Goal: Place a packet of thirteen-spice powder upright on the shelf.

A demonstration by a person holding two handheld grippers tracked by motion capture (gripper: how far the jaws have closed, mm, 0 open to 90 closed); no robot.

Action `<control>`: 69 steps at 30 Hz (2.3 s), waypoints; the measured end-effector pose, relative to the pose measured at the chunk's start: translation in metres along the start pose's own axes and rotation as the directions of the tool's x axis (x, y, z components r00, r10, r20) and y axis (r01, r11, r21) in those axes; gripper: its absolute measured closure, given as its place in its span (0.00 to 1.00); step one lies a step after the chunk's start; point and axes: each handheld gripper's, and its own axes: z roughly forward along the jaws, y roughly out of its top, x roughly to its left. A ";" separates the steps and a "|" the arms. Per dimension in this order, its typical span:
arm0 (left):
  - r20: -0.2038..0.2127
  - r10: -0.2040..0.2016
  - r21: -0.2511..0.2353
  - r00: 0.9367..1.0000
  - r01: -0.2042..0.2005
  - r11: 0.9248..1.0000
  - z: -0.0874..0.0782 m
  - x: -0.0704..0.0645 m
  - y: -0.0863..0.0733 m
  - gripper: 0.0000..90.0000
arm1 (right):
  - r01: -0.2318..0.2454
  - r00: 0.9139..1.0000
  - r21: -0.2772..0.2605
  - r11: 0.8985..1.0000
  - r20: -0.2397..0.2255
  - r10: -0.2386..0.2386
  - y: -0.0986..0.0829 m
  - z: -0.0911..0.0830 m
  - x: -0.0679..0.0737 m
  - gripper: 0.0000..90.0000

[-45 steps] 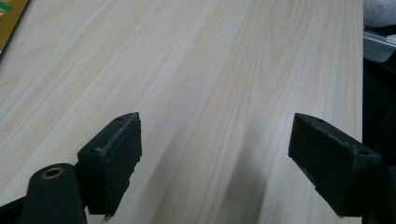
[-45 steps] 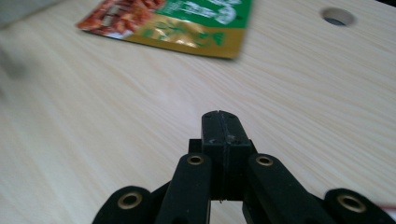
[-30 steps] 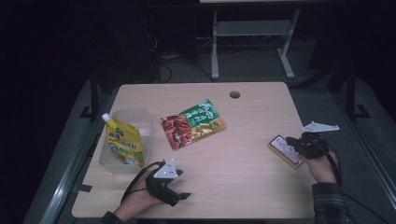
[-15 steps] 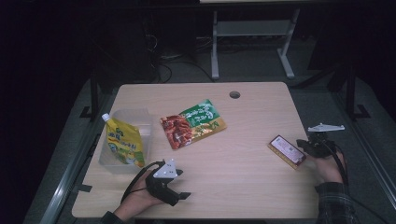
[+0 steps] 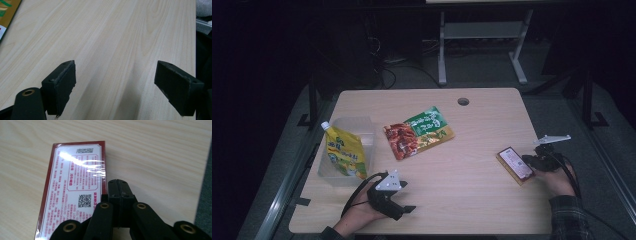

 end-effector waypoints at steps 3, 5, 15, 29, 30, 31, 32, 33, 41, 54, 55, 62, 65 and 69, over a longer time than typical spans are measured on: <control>0.001 0.000 0.000 1.000 0.000 1.000 0.000 0.000 0.000 0.19 | 0.021 1.000 0.012 1.000 -0.022 -0.021 0.001 0.002 0.007 1.00; 0.002 0.004 0.000 1.000 -0.004 1.000 0.001 -0.001 0.000 0.19 | 0.028 0.999 0.018 0.999 -0.035 -0.027 0.003 0.004 0.013 1.00; 0.001 0.006 0.000 1.000 -0.006 1.000 0.000 0.000 0.001 0.19 | 0.092 0.991 0.036 0.995 -0.104 -0.087 0.012 0.011 0.037 1.00; 0.001 0.006 0.000 1.000 -0.006 1.000 0.000 0.000 0.001 0.19 | 0.224 0.958 0.045 0.973 -0.190 -0.212 0.027 0.024 0.085 1.00; 0.001 0.007 0.001 1.000 -0.007 1.000 0.000 0.000 0.001 0.19 | 0.235 0.954 0.045 0.971 -0.201 -0.222 0.028 0.024 0.089 1.00; 0.001 0.007 0.002 1.000 -0.007 1.000 0.000 0.000 0.001 0.19 | 0.244 0.951 0.045 0.969 -0.208 -0.230 0.029 0.025 0.093 1.00; 0.001 0.007 0.000 1.000 -0.007 1.000 0.000 0.000 0.001 0.19 | 0.257 0.946 0.042 0.966 -0.215 -0.242 0.030 0.025 0.097 1.00; 0.001 0.007 -0.001 1.000 -0.007 1.000 0.000 0.000 0.001 0.19 | 0.258 0.944 0.038 0.965 -0.221 -0.244 0.031 0.026 0.100 1.00; 0.002 0.008 0.003 1.000 -0.008 1.000 0.000 -0.001 0.001 0.19 | 0.320 0.908 0.027 0.947 -0.292 -0.299 0.035 0.029 0.126 1.00; 0.003 0.008 -0.001 1.000 -0.008 1.000 0.000 -0.001 0.001 0.19 | 0.302 0.922 -0.018 0.953 -0.246 -0.297 0.034 0.004 0.130 1.00; 0.003 0.008 -0.002 1.000 -0.008 1.000 0.000 -0.001 0.001 0.19 | 0.292 0.927 -0.027 0.956 -0.237 -0.290 0.032 0.000 0.127 1.00; 0.003 0.012 0.003 1.000 -0.012 1.000 0.000 -0.001 0.001 0.19 | 0.243 0.951 -0.021 0.970 -0.189 -0.243 0.008 -0.024 0.109 1.00; 0.003 0.008 0.003 1.000 -0.008 1.000 0.000 -0.001 0.001 0.19 | 0.232 0.957 -0.018 0.973 -0.178 -0.231 -0.003 -0.032 0.104 1.00; 0.004 0.006 0.006 1.000 -0.006 1.000 0.000 -0.001 0.001 0.19 | 0.202 0.964 0.011 0.979 -0.180 -0.197 -0.018 -0.038 0.101 1.00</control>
